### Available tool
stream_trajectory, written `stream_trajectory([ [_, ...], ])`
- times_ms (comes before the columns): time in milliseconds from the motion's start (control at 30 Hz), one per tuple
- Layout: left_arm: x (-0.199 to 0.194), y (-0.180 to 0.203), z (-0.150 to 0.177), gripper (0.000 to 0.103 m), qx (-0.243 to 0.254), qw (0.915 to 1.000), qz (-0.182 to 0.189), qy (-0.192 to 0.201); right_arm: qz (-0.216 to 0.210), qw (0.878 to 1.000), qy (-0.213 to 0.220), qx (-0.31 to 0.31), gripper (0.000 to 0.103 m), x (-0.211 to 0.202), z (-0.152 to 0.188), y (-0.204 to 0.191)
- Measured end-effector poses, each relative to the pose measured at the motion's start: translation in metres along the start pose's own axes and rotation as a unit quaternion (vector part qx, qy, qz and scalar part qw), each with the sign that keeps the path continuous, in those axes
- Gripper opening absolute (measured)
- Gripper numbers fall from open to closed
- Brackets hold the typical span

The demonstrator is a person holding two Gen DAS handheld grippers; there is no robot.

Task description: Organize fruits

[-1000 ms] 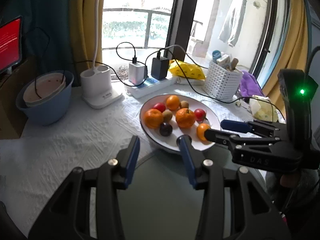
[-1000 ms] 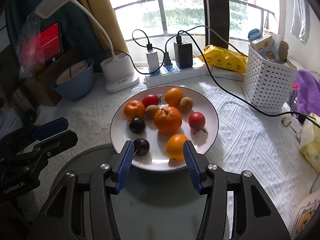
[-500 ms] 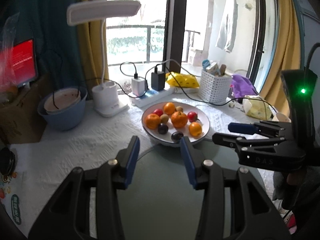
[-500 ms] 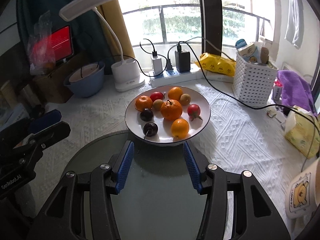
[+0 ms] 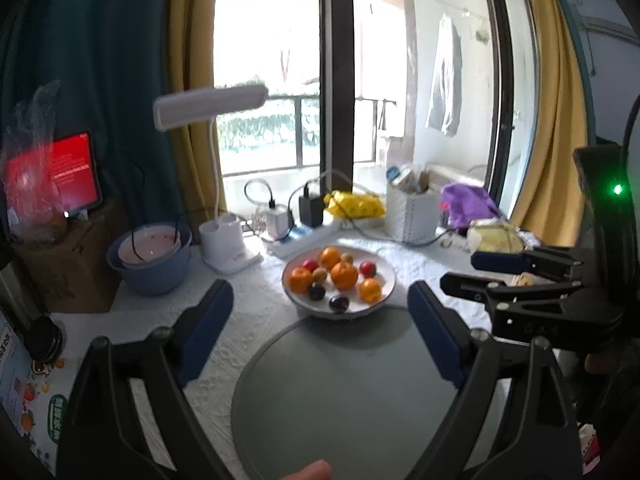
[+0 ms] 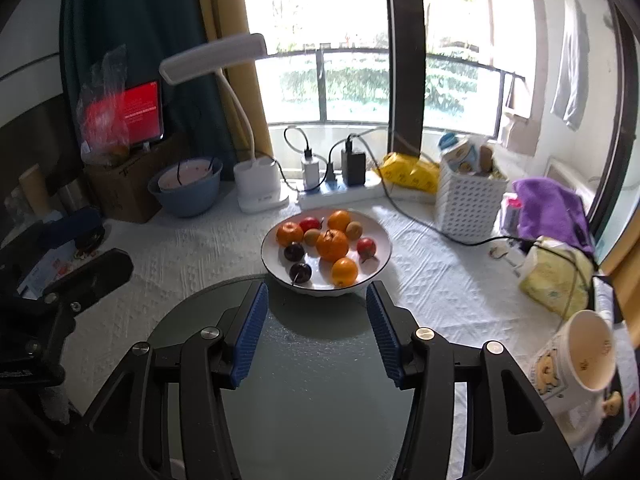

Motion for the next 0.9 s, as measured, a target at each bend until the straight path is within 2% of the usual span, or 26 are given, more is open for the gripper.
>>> stream_trajectory([
  [100,-0.019,0.004,-0.012,0.091,-0.002,0.9994,-0.015,0.032,0.008,1.000,0.020,-0.002,0.054,-0.020,-0.005,0.001],
  [400,-0.075,0.012,-0.048,0.092,-0.008,0.9921,-0.022,0.123,0.032,0.995,0.089,-0.019,0.054,-0.085,-0.028,0.000],
  [533,-0.089,0.014,-0.055,0.095,-0.003,0.9899,-0.033,0.138,0.042,0.992,0.114,-0.024,0.055,-0.109,-0.037,0.000],
  [900,-0.108,0.010,-0.078,0.096,-0.027,0.9875,-0.020,0.154,0.065,0.983,0.167,-0.036,0.058,-0.157,-0.056,0.002],
])
Point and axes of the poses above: each gripper's, at about its wrist camera, not at the fingertips, and x roughly the way its jaws point, y to its right, z to its underside, the point moved 7 cm from there along x, roughly the way its jaws point, and after that the axes turned 3 degrees about -x, right-handed, at the moved point
